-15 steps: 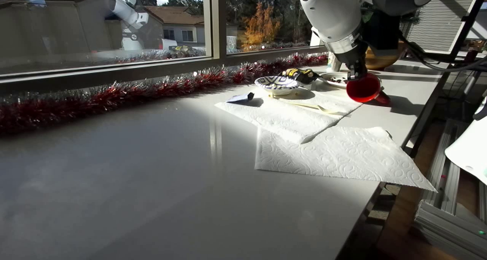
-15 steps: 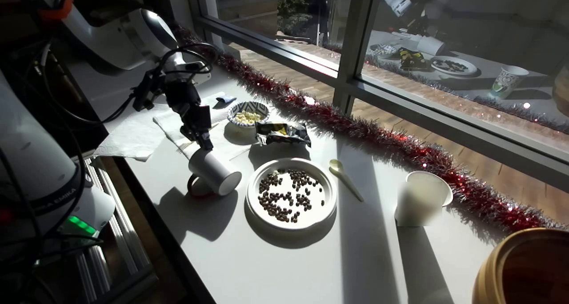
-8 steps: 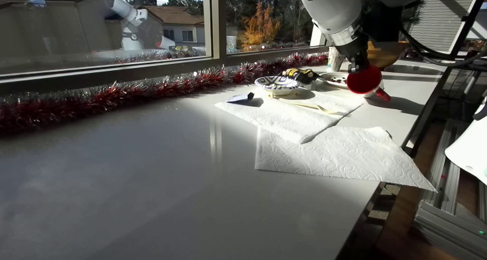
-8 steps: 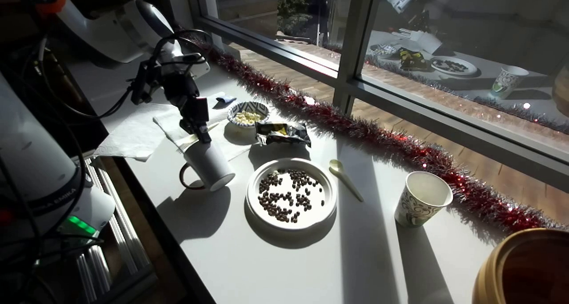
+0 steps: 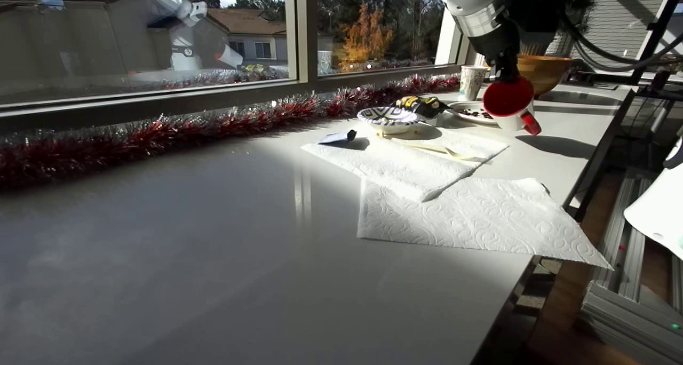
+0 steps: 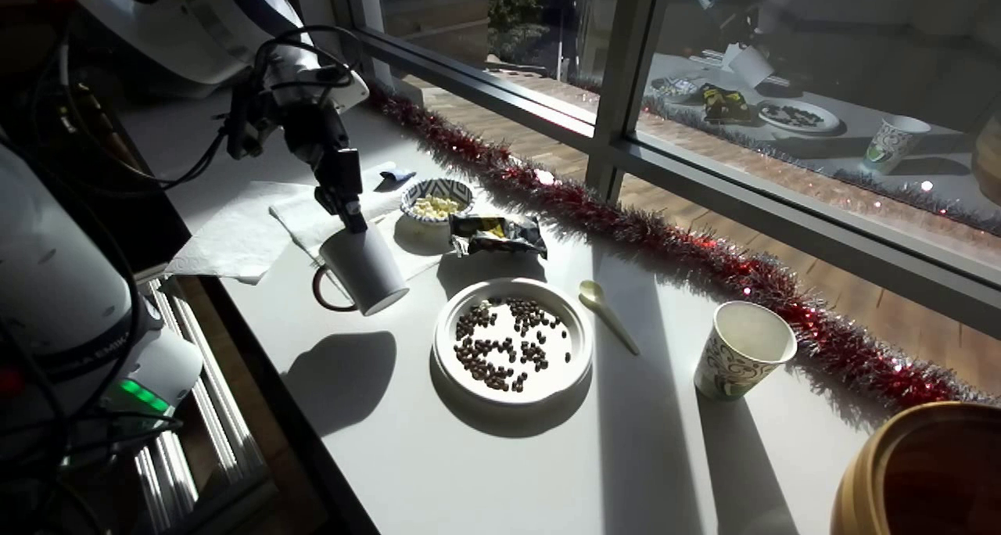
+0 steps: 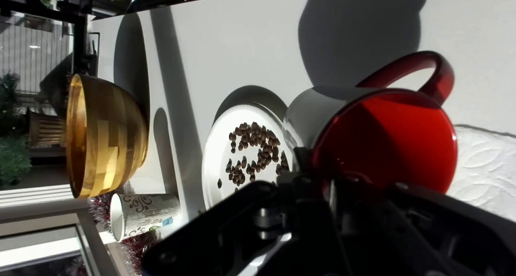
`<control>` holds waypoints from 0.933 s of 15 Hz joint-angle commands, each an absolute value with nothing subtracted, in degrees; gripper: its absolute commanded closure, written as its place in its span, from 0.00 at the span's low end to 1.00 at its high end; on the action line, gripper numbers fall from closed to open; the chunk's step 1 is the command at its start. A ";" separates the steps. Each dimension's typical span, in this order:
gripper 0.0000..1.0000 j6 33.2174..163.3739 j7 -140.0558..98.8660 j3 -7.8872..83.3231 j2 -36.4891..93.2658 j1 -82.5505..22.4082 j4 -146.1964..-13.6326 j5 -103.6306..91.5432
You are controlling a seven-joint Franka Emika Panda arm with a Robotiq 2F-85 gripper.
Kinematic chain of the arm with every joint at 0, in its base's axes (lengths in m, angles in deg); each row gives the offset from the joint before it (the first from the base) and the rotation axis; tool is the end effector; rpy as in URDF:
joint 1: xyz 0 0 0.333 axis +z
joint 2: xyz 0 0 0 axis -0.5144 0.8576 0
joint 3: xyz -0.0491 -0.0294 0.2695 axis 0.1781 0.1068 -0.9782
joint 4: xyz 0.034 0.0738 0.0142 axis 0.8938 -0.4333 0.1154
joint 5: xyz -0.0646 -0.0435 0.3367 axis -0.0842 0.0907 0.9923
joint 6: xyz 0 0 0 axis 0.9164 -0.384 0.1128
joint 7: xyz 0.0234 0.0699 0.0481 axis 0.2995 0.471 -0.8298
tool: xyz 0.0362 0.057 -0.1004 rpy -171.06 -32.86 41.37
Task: Set the mug cup straight
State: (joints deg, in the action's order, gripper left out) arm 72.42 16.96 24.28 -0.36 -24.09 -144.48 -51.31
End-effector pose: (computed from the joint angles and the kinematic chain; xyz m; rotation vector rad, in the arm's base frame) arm 0.3128 0.0209 0.2618 2.2208 0.0978 -0.2099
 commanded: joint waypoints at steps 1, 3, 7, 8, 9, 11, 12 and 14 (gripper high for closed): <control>0.96 73.27 11.28 25.83 -8.73 -23.78 -145.61 -46.38; 0.96 75.34 8.88 26.91 -11.37 -24.11 -145.23 -43.49; 0.96 82.17 4.71 29.55 -16.16 -25.39 -144.98 -37.50; 0.97 84.01 2.93 30.38 -17.01 -25.81 -144.90 -35.53; 0.97 85.75 -0.15 31.35 -17.64 -25.99 -144.93 -33.16; 0.97 87.70 -5.45 38.10 -18.23 -22.20 -144.68 -30.65; 0.97 88.13 -8.90 40.78 -19.07 -21.41 -144.68 -28.92; 0.97 87.98 -16.44 47.18 -21.72 -20.54 -145.01 -26.11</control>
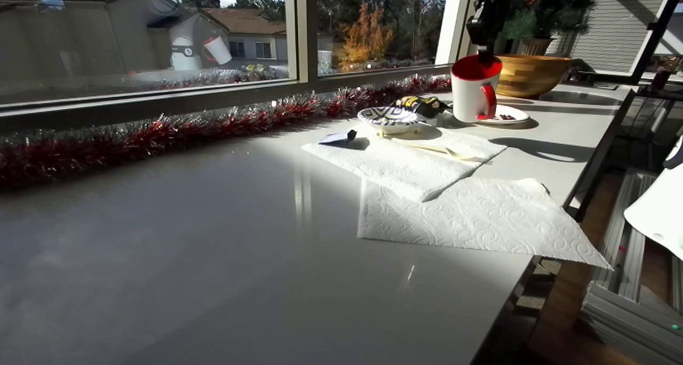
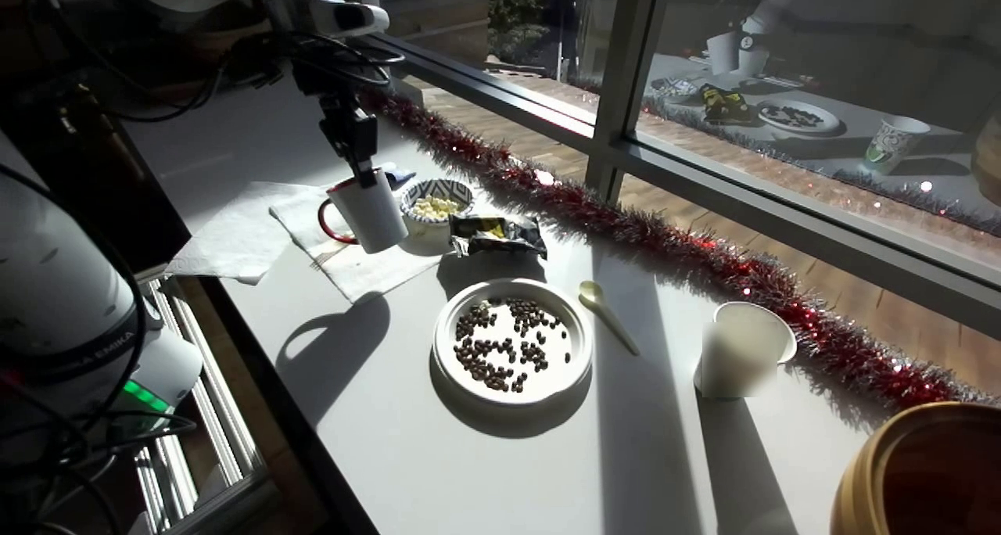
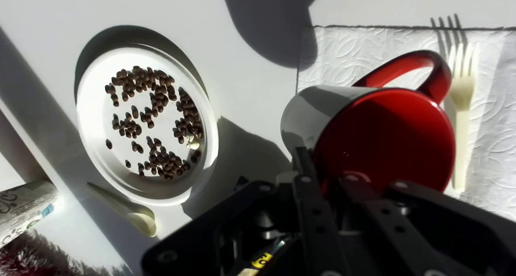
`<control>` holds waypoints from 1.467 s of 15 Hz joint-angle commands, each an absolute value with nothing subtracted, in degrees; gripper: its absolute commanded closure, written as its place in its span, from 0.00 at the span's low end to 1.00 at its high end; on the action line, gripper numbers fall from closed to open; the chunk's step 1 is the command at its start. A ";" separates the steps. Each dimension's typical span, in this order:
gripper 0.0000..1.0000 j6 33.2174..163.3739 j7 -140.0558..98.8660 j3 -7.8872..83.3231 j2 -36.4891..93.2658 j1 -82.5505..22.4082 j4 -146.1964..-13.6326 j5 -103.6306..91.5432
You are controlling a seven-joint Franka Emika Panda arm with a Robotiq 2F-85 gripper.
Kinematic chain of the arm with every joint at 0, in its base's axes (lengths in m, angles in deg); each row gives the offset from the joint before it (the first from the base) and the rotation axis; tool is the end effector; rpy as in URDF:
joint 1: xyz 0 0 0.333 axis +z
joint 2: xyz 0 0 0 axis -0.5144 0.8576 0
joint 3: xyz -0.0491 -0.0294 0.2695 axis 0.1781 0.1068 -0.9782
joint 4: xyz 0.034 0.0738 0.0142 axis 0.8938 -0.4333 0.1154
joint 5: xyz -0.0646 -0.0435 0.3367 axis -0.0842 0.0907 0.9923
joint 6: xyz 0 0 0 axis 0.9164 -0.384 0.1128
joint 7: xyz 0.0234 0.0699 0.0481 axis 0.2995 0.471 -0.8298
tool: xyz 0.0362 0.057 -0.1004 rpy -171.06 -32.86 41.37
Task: Set the mug cup straight
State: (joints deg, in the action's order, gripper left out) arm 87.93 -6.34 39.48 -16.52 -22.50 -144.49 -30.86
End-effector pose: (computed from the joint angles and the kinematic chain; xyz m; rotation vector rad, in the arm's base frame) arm 0.3379 -0.0039 0.3451 2.7932 0.0319 -0.0024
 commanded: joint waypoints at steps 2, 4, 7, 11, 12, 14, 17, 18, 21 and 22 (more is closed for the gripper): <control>0.97 87.15 -24.01 53.27 -23.55 -19.77 -144.90 -23.74; 0.97 86.34 -31.71 59.16 -24.73 -19.10 -144.63 -21.78; 0.97 85.13 -40.41 66.26 -26.14 -18.49 -144.58 -19.95; 0.97 85.52 -45.55 71.35 -25.63 -17.09 -144.79 -18.63; 0.97 86.08 -45.77 72.22 -25.58 -16.55 -144.83 -17.98; 0.97 87.23 -44.04 72.56 -25.30 -15.60 -144.83 -16.49; 0.98 89.61 -40.34 72.12 -23.80 -13.96 -144.84 -13.15; 0.98 91.07 -42.70 66.21 -20.44 -19.14 -144.76 -6.72; 0.98 93.74 -41.26 61.58 -16.84 -21.60 -144.10 0.53; 0.98 94.51 -41.34 59.72 -15.16 -22.80 -143.93 2.43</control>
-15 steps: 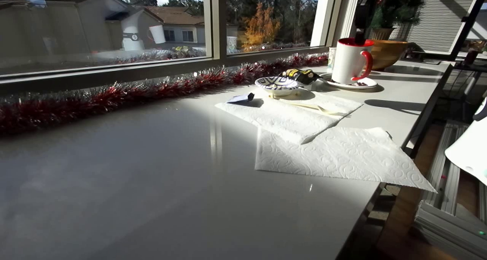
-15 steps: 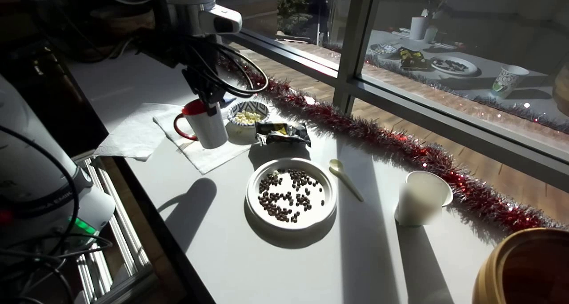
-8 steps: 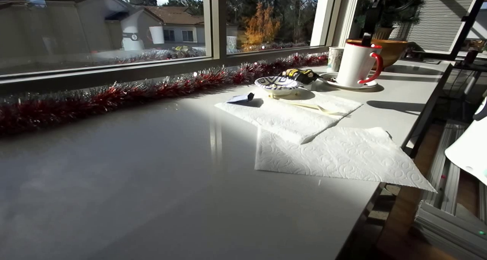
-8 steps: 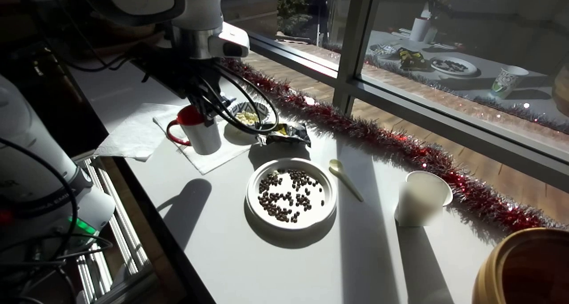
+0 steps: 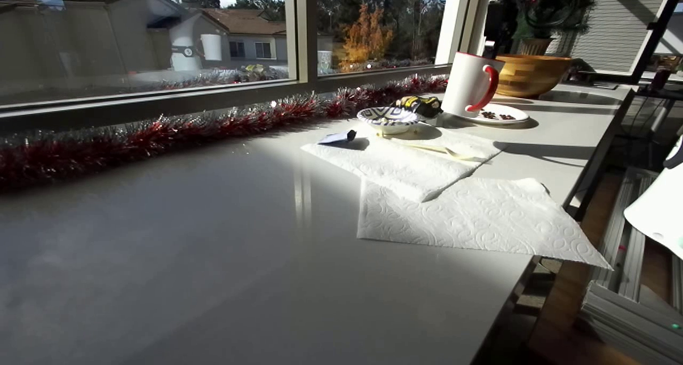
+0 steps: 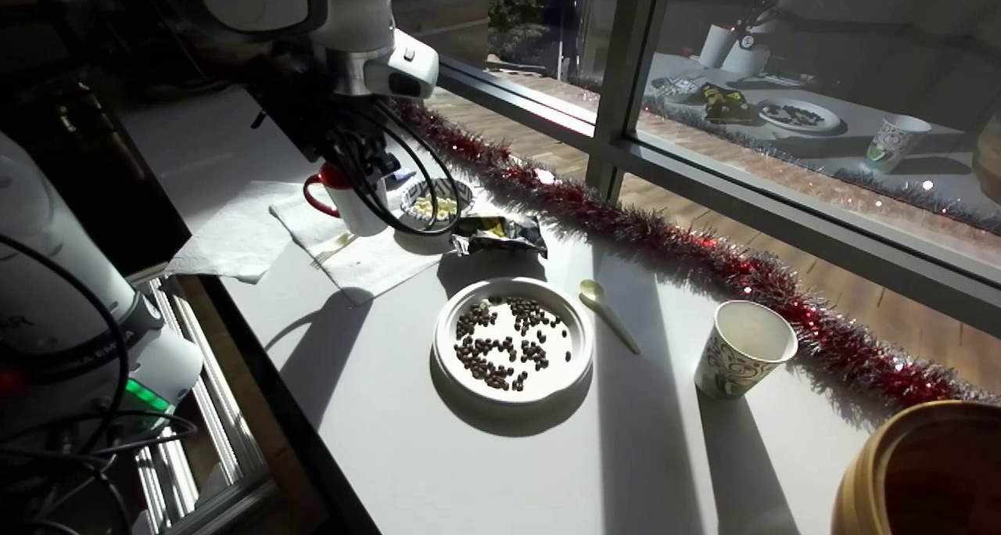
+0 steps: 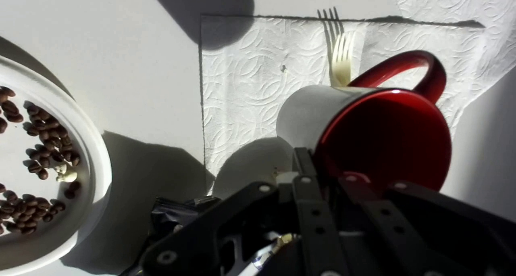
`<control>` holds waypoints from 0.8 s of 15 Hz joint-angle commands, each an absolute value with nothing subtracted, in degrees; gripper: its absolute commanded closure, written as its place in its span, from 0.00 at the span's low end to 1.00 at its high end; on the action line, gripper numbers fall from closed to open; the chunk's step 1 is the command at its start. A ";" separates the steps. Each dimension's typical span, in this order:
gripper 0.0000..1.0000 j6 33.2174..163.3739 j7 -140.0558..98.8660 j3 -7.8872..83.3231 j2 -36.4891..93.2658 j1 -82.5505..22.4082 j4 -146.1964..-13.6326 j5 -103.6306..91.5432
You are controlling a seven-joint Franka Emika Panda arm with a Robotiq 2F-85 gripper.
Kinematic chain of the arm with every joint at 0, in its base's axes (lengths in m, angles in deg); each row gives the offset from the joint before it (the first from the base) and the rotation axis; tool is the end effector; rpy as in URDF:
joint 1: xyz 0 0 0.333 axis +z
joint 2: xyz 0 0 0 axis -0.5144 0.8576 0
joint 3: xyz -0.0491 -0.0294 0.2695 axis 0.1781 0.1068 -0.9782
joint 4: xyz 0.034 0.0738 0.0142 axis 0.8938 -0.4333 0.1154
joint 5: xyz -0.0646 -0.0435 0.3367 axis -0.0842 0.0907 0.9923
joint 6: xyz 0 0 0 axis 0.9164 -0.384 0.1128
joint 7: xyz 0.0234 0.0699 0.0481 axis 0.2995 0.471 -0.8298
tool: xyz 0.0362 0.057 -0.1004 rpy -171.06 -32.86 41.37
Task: Set the mug cup straight
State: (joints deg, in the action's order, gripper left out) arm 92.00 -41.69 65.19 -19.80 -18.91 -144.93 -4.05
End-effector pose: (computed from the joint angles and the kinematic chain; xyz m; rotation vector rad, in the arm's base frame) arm 0.3273 -0.0932 0.3409 -2.8791 -0.0469 -0.0753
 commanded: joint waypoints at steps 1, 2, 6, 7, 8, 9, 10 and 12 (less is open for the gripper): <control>0.98 95.60 -40.96 57.95 -13.59 -24.06 -143.85 3.95; 0.98 96.30 -40.60 56.58 -12.22 -25.18 -143.75 5.12; 0.98 98.58 -39.32 52.45 -8.21 -28.77 -143.41 8.63; 0.98 99.13 -39.34 51.84 -7.41 -29.41 -143.36 9.30; 0.98 99.42 -39.28 51.31 -6.62 -29.99 -143.32 9.79; 0.97 99.46 -39.23 50.80 -6.00 -30.52 -143.22 10.09; 0.97 99.50 -39.08 50.28 -5.41 -31.04 -143.16 10.18; 0.95 100.60 -37.69 48.69 -4.77 -32.30 -143.56 8.67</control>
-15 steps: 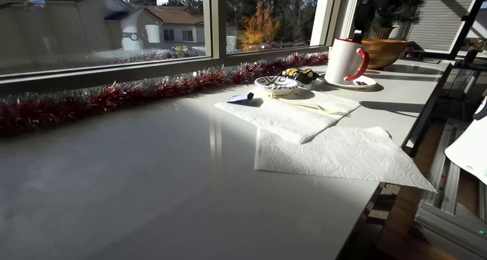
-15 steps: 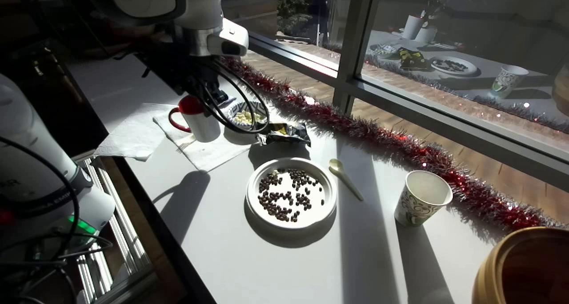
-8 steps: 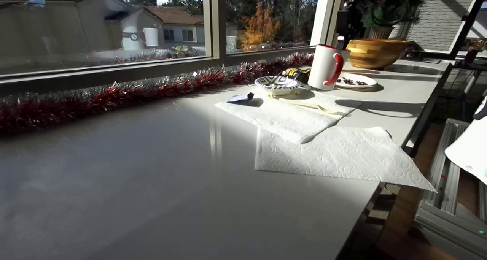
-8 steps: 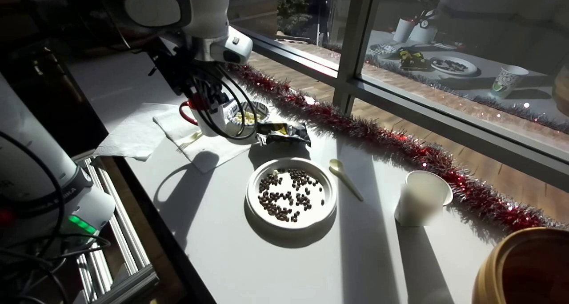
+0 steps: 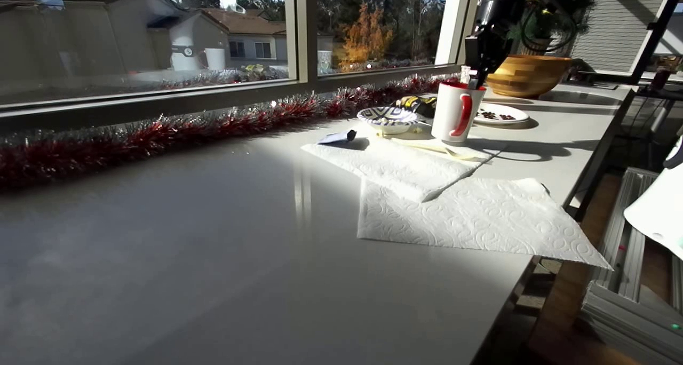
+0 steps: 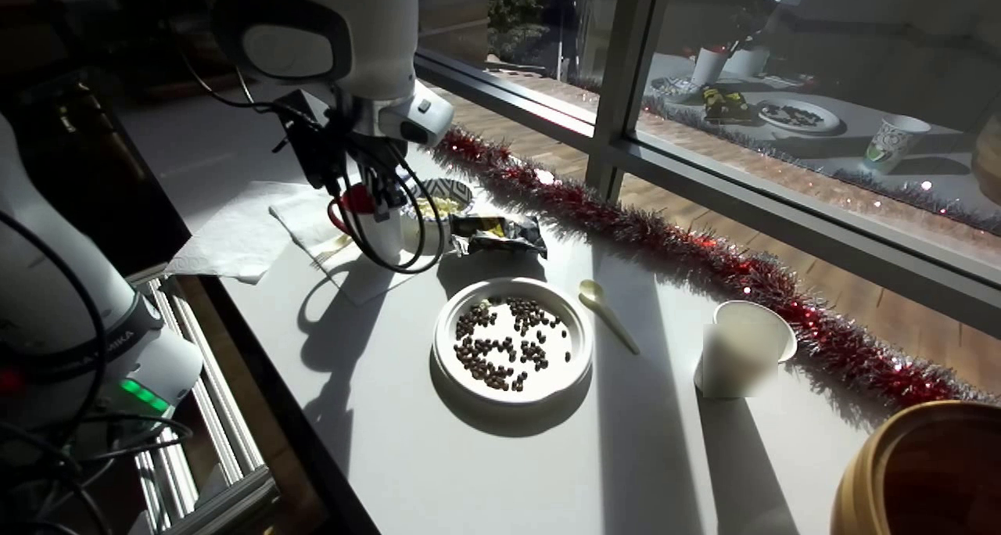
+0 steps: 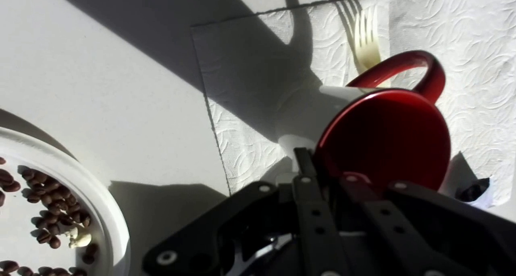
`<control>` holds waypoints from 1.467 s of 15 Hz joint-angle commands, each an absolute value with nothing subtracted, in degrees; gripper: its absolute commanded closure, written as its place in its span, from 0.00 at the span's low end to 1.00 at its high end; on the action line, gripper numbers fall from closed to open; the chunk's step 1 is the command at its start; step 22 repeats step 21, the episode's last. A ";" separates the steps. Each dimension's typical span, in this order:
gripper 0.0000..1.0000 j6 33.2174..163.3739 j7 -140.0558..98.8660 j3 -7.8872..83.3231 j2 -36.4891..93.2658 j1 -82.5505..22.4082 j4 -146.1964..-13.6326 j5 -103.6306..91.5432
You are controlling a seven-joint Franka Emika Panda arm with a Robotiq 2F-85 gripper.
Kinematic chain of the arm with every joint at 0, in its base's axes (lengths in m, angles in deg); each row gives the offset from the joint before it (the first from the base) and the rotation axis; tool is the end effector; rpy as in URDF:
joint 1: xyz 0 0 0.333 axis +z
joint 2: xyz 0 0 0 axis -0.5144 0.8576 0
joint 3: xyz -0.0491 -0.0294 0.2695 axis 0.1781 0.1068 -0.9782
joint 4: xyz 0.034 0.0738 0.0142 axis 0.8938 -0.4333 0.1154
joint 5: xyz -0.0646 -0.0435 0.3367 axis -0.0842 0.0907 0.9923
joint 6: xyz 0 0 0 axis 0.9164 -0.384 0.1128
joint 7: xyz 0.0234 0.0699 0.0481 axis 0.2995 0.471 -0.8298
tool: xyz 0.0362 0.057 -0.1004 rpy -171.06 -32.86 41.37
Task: Set the mug cup straight
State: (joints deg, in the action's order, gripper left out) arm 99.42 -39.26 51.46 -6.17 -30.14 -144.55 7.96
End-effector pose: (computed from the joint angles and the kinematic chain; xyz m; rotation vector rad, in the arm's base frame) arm 0.3441 -0.0906 0.2914 -2.8937 0.2540 0.0240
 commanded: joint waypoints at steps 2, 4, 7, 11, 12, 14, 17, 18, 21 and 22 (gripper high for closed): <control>0.65 100.66 -36.19 46.77 -5.58 -33.37 -144.22 6.71; 0.54 99.81 -34.41 44.15 -8.10 -34.36 -144.55 3.54; 0.32 96.83 -31.23 39.26 -13.85 -35.33 -145.22 -3.61; 0.05 85.39 -22.74 29.89 -23.47 -35.03 -145.69 -14.82; 0.00 81.67 -21.17 27.66 -26.26 -34.05 -145.66 -16.13; 0.00 75.32 -19.35 23.66 -32.49 -31.41 -145.97 -17.72; 0.00 68.05 -16.28 20.48 -42.09 -26.38 -145.24 -15.24; 0.00 71.82 -17.33 22.20 -33.86 -28.05 -144.23 -16.57; 0.00 68.37 -16.13 20.88 -40.87 -25.54 -144.53 -16.23; 0.00 68.37 -16.13 20.88 -40.87 -25.54 -144.53 -16.23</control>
